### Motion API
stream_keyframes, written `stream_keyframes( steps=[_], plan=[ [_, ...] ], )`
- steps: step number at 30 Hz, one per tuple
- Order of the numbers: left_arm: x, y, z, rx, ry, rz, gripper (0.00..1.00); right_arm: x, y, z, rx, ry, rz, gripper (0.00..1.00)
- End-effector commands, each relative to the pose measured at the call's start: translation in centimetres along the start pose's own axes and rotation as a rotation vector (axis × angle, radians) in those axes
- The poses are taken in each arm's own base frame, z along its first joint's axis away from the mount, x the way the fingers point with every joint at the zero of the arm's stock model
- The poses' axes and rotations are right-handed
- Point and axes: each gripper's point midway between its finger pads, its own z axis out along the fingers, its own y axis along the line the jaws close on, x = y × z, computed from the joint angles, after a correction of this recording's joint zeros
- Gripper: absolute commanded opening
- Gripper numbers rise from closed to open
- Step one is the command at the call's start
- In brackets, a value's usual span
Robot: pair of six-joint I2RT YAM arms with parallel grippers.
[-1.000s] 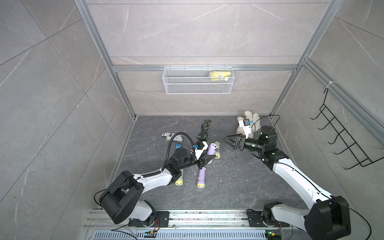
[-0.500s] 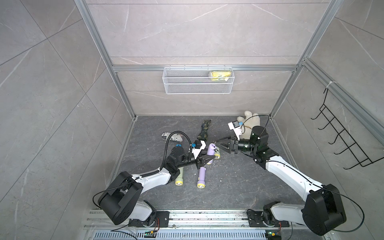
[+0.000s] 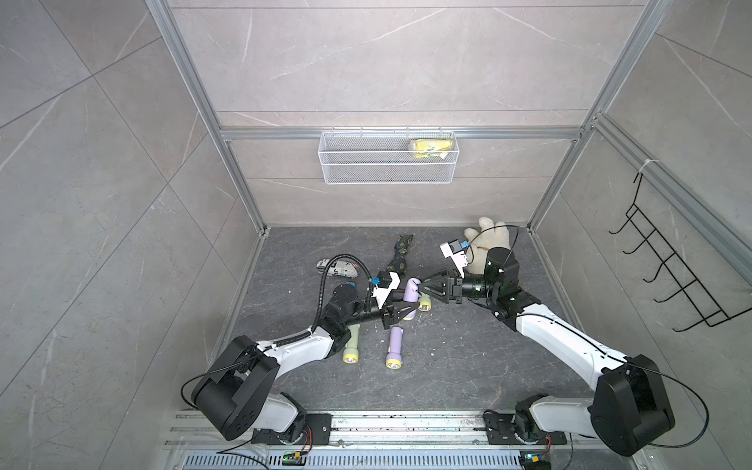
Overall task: Close the plug at the bottom of the flashlight
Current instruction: Close the plug of the flashlight.
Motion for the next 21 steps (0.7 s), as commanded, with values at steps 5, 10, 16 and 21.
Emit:
stream_keyframes(
  steps=[5,10,16,21],
  plan=[
    [-3.9,-1.4,0.1,0.079,-0.093,0.063,0.0,-1.6,0.6,0.3,-0.012,-0.022,-0.049,0.62],
    [-3.8,-1.6,0.0,0.079,-0.091,0.038,0.0,-1.8,0.9,0.5,-0.033,-0.016,-0.043,0.61],
    [-4.2,-1.8,-0.2,0.074,-0.095,0.046,0.0,-1.2,1.3,0.3,-0.035,0.008,-0.044,0.61],
    [-4.3,-1.9,0.0,0.087,-0.084,0.052,0.0,-0.6,0.9,0.4,-0.027,0.021,-0.029,0.62]
  ],
)
